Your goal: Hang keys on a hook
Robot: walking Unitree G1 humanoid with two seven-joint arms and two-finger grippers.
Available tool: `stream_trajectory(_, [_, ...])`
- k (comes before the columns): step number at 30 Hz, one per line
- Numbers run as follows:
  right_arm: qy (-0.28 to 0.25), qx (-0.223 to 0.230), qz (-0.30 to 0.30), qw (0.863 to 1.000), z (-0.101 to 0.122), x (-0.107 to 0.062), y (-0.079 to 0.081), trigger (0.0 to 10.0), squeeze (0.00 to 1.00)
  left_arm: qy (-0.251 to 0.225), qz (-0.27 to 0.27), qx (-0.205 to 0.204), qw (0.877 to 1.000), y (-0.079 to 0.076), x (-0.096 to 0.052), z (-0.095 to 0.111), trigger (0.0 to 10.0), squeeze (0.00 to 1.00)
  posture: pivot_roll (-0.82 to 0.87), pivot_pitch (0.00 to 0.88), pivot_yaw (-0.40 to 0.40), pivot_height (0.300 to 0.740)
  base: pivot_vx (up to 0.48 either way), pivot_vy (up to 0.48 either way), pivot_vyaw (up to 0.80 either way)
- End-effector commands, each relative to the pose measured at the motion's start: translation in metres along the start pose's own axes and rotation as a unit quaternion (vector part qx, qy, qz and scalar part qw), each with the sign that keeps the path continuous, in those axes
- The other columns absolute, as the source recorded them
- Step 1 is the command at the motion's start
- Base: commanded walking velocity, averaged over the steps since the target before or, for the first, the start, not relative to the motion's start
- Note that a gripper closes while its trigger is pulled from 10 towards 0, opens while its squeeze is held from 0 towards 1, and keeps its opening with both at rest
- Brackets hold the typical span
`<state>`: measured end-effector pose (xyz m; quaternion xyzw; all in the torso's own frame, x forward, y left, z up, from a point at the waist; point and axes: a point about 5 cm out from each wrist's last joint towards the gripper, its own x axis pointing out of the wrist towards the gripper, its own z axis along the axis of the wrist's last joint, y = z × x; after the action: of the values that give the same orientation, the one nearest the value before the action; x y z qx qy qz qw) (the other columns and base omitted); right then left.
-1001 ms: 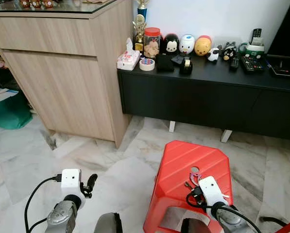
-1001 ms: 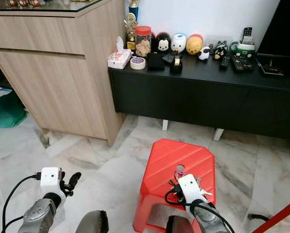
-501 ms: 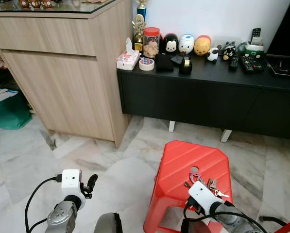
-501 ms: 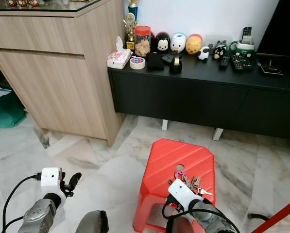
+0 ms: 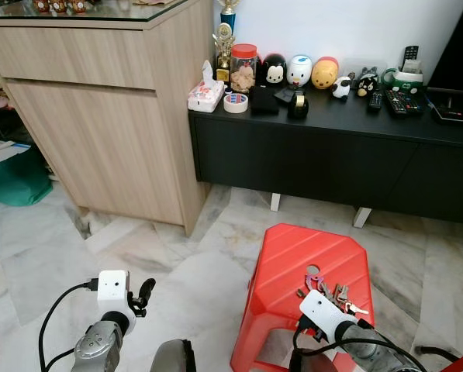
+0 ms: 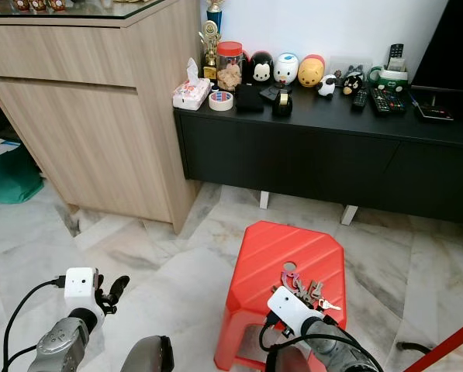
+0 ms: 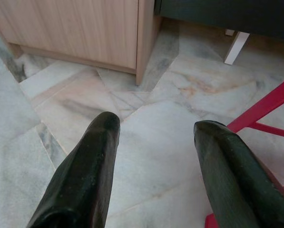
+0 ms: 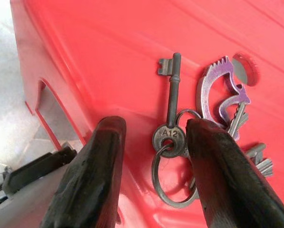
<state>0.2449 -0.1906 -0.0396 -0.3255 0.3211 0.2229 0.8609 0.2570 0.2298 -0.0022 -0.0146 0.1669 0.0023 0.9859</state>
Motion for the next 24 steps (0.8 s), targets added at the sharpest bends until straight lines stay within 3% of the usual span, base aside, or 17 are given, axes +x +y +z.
stream_trajectory(1, [-0.008,0.027,-0.012,1.000,-0.001,-0.002,-0.005,10.0,0.00,0.016,0.002,0.006,1.000,0.003,-0.002,-0.004,10.0,0.00,0.06,0.000,-0.012,0.600,0.000,0.000,0.00])
stream_trajectory(2, [-0.008,0.027,-0.012,1.000,-0.001,-0.002,-0.005,10.0,0.00,0.016,0.002,0.006,1.000,0.003,-0.002,-0.004,10.0,0.00,0.06,0.000,-0.012,0.600,0.000,0.000,0.00])
stream_trajectory(5, [-0.040,0.091,-0.006,0.995,0.007,-0.001,-0.002,10.0,0.00,0.017,0.001,0.007,1.000,0.003,-0.001,-0.004,10.0,0.00,0.05,0.000,-0.012,0.600,0.000,0.000,0.00])
stream_trajectory(10, [-0.055,0.113,0.010,0.992,0.012,-0.001,0.002,10.0,0.00,0.019,-0.001,0.010,1.000,0.003,-0.002,-0.005,10.0,0.00,0.05,0.000,-0.012,0.600,0.000,0.000,0.00])
stream_trajectory(14, [-0.048,0.107,0.021,0.993,0.009,-0.002,0.003,10.0,0.00,0.021,-0.001,0.009,1.000,0.003,-0.002,-0.006,10.0,0.00,0.05,0.000,-0.011,0.600,0.000,0.000,0.00])
stream_trajectory(20, [0.001,0.011,0.012,1.000,-0.003,-0.005,-0.006,10.0,0.00,0.022,-0.001,0.009,1.000,0.003,-0.002,-0.006,10.0,0.00,0.05,0.000,-0.012,0.600,0.000,0.000,0.00])
stream_trajectory(24, [0.005,0.018,0.007,1.000,-0.003,-0.004,-0.008,10.0,0.00,0.022,0.000,0.008,1.000,0.004,-0.002,-0.007,10.0,0.00,0.06,0.000,-0.013,0.600,0.000,0.000,0.00])
